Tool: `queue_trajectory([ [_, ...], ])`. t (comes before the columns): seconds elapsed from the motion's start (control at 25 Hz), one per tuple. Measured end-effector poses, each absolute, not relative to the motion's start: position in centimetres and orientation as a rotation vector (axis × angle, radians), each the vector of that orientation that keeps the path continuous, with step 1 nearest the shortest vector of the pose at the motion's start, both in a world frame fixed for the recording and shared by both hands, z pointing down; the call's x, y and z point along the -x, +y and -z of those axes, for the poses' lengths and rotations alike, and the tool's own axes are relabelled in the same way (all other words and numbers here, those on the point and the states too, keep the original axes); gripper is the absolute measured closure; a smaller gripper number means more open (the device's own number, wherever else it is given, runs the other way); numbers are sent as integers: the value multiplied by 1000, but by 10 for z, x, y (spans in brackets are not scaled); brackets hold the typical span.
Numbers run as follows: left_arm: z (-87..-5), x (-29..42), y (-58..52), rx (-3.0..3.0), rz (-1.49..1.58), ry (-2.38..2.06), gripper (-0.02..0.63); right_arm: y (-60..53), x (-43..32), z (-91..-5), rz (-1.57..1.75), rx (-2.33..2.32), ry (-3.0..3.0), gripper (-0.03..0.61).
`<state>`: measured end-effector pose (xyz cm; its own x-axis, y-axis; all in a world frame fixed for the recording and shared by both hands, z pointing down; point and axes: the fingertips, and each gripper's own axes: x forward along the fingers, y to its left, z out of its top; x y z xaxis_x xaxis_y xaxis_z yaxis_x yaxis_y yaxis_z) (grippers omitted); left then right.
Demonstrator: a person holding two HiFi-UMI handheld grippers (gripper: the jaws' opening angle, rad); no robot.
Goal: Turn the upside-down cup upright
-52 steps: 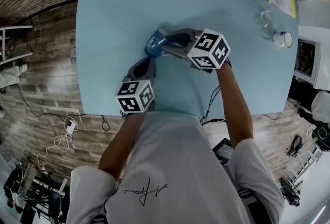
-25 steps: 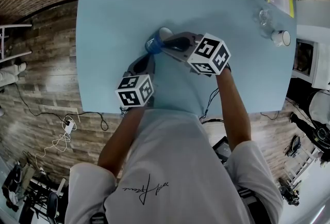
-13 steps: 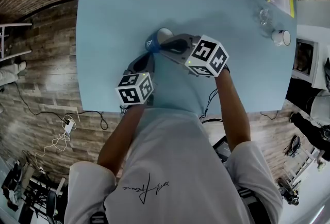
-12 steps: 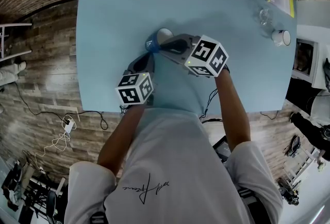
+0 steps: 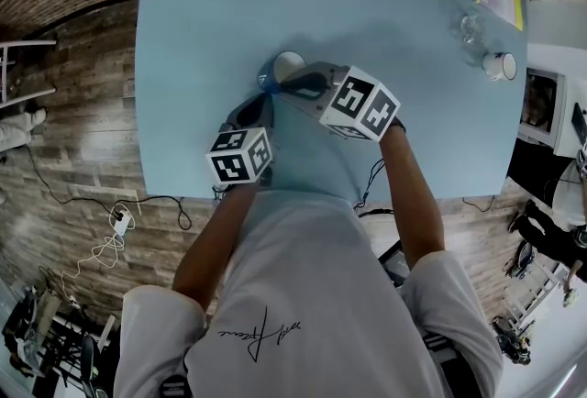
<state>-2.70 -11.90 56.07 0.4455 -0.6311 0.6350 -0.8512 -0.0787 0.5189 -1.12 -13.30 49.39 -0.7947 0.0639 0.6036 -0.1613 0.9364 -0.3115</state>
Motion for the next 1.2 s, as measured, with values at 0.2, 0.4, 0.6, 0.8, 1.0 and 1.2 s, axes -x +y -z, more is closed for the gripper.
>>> queue_trajectory([
  [0.2,-563,27,-117,-1793,-310,-1268,604,-129,17,-496,-389,-55,-2422,538],
  [0.4,-564,27,-116,-1793,-315,-1267,604,-124,21,-496,-338,-55,-2395,538],
  [0.6,-563,29,-114,-1797,-313,-1264,604,-120,26,-497,-302,-54,-2380,538],
  [0.8,-564,30,-113,-1797,-313,-1266,604,-118,28,-498,-276,-57,-2369,538],
  [1.0,-565,30,-112,-1795,-310,-1267,604,-118,29,-500,-239,-57,-2355,538],
  [1.2,-567,31,-110,-1786,-304,-1268,604,-116,31,-501,-194,-45,-2335,538],
])
